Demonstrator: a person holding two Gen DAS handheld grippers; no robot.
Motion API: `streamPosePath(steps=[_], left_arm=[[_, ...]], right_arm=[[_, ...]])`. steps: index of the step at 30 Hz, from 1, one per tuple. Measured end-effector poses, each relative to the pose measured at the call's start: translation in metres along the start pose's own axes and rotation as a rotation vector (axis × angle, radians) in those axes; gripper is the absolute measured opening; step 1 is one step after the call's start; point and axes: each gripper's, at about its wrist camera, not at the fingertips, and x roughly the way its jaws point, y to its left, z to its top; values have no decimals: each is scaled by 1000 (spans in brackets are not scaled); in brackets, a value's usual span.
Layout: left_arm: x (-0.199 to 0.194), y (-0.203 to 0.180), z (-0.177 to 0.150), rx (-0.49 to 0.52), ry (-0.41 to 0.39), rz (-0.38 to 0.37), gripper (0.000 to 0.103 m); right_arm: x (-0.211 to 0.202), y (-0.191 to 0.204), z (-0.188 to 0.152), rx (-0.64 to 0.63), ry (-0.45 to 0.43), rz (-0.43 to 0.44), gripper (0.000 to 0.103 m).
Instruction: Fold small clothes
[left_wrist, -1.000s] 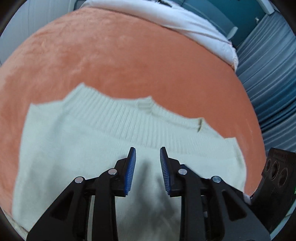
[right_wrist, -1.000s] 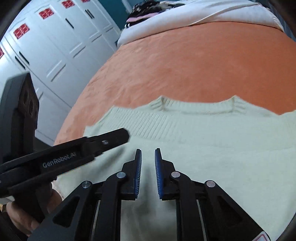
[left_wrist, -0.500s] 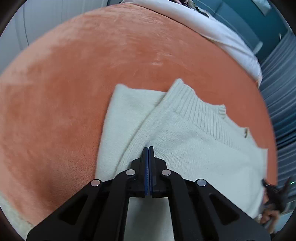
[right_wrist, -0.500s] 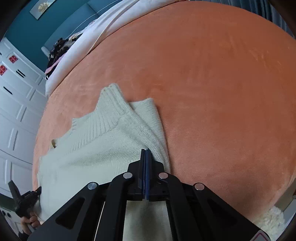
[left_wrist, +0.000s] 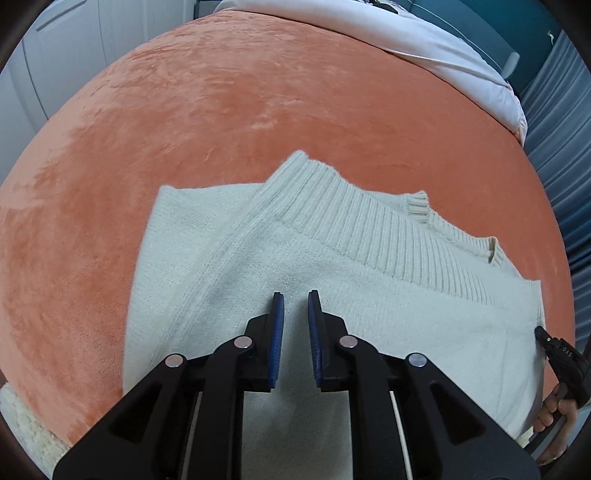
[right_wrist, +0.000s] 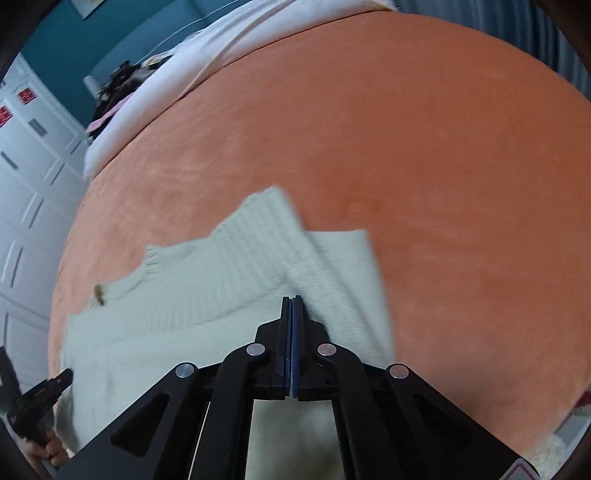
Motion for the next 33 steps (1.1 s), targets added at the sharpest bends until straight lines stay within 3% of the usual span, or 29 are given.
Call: streamPosePath(steps=[1,2,4,8,10,13,14,16,19,21,22,24,27,28,30,32,33], left_arm=[[1,-1,0,9,1,4,13],[1,-2,0,18,1,9,13],[2,-2,0,20,1,13,13],[2,-1,-1,11,-4,14,13],[2,-2,-2,13,-5,16,13],[1,1,-2,4,-6,0,13],[1,4,-3,-2,-6,-13,13],[0,13,-5,-16,-7,-43,13],[-4,36,-12,-56,-15,-82,4],[-7,55,-18,-109,-22,-110,1],[-8,63,-22,-136,-27,-134,1],[-10,73,-26,-166,-32,-166,1],[-15,70,-28,-162,-42,-150,1],[-22,70,-28,-188,-47,-147,1],[-44,74,-32,-244,-88,-163,16],[-65,82,-41,-291,-147,-142,73],[-68,87,-45,-319,-153,-117,83]], right_arm=[[-5,-3,1,20,10,10,0],[-11,3,1,15,4,5,7],[-24,32,-2,-59,-19,56,8],[-10,116,-23,-177,58,317,10],[9,171,-35,-291,99,353,10],[31,196,-54,-381,140,341,10],[37,189,-54,-373,149,314,0],[45,161,-49,-307,155,287,0],[38,96,-32,-167,112,247,0],[24,47,-22,-107,59,102,0],[19,21,-18,-64,39,79,0],[12,-22,-15,40,36,110,0],[-1,-20,-12,21,30,63,0],[-11,-7,-12,-4,13,45,5],[-31,21,-12,-65,-15,130,9],[-41,62,-26,-158,18,222,9],[-37,88,-35,-214,41,251,9]])
